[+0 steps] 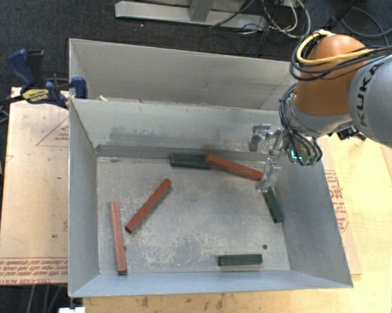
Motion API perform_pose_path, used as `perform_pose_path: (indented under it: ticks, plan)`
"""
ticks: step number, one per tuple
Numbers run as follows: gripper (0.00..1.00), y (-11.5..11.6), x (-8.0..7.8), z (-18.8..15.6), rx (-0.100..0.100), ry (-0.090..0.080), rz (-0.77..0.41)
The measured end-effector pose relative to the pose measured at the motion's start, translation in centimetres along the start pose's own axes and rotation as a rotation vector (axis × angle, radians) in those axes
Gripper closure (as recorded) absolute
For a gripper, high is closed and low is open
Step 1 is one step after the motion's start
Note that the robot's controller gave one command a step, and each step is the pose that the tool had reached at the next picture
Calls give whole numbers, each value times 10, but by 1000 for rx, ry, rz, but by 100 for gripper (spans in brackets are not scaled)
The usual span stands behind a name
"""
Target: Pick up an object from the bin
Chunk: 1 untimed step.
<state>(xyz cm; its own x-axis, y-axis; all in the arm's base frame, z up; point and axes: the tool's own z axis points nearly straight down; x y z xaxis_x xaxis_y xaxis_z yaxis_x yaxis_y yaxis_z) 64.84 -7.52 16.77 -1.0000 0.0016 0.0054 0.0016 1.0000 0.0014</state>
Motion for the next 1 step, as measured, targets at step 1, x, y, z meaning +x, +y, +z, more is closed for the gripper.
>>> perform_pose_path:
  ticks: [1]
  plan:
    - [0,0,-2,-5,1,-7,-1]
